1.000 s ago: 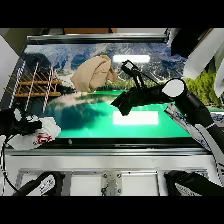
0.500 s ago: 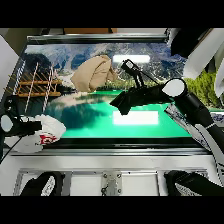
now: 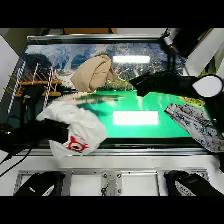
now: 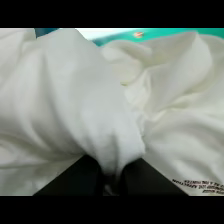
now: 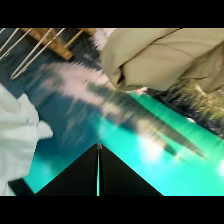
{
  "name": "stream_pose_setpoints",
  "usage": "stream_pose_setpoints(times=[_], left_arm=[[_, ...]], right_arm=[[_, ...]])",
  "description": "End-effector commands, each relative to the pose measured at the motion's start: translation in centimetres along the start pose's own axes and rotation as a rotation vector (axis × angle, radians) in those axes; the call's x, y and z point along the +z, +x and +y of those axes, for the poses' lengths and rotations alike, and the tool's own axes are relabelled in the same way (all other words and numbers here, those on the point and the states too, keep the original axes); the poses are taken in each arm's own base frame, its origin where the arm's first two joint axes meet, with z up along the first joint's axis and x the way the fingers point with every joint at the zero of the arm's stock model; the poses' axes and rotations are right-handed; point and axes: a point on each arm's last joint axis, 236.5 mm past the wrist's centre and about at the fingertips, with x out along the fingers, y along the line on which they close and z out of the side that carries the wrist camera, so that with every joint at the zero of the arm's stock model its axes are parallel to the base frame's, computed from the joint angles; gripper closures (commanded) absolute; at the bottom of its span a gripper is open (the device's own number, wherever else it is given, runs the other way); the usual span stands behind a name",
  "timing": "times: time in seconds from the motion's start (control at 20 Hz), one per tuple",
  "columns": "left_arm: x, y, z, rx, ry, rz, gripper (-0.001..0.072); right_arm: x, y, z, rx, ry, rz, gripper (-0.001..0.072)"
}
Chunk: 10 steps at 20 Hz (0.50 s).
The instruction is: Fold the clothes and pants, and hang the long-sleeved shirts on hangers.
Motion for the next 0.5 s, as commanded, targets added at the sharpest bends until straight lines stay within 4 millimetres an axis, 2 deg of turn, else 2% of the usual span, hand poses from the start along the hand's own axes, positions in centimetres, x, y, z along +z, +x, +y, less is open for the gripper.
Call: stream_pose_setpoints(times=[0.0,0.1,0.25,0.3,0.35,0.4,0.45], left_arm=[[5.2,2.7,-8.0,-0.144,0.185,-0.073,0.0687],[8.2,7.2,-10.4,-0.155,0.257,-0.064,0.0688],[11.0,15.5,-12.6,-0.133,0.31,0.026,0.0687],[11.6,17.9,-12.7,-0.12,0.309,0.061,0.0643],[12.0,20.0,-12.0,-0.095,0.296,0.11,0.031],[12.1,21.2,-10.9,-0.078,0.259,0.168,0.0068],[12.2,21.8,-9.2,-0.056,0.212,0.218,0.0083]], right_arm=[[1.9,-4.6,-4.1,-0.198,0.071,-0.077,0.0693],[2.3,-6.6,-5.5,-0.274,0.094,-0.099,0.0693],[2.7,-8.5,-6.5,-0.342,0.09,-0.122,0.0693],[2.7,-8.8,-6.6,-0.355,0.077,-0.121,0.0693],[2.6,-9.0,-6.6,-0.361,0.069,-0.119,0.0693],[2.4,-9.1,-6.7,-0.369,0.063,-0.11,0.0692],[2.0,-9.2,-6.9,-0.38,0.054,-0.091,0.0692]])
